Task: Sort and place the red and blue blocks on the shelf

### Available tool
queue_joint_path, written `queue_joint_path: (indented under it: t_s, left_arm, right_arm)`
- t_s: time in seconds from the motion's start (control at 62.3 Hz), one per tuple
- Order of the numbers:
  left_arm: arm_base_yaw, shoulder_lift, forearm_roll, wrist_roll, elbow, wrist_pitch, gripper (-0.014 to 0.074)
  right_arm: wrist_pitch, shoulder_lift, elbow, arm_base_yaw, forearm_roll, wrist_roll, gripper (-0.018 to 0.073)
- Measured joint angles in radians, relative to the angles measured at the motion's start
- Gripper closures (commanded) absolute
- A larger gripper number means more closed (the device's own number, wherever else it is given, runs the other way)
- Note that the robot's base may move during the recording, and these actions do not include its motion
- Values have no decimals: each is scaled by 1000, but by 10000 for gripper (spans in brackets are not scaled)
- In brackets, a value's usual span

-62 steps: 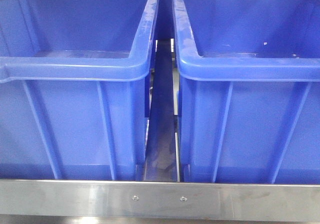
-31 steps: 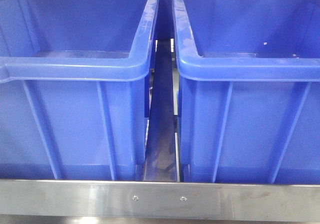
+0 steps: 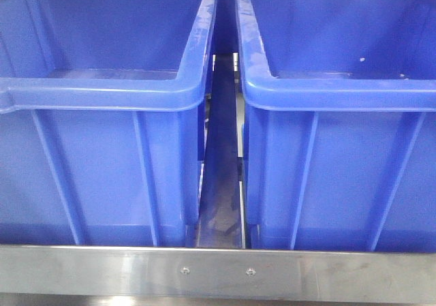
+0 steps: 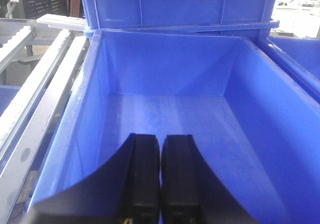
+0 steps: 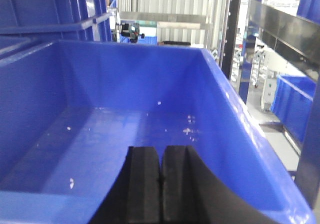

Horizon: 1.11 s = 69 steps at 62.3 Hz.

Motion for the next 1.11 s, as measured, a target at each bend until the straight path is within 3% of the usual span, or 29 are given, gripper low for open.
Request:
queue_joint_path:
  t_s: [1.107]
  left_arm:
    - [0, 0, 0, 0, 0, 0, 471]
  right_arm:
    - [31, 0, 0, 0, 0, 4, 502]
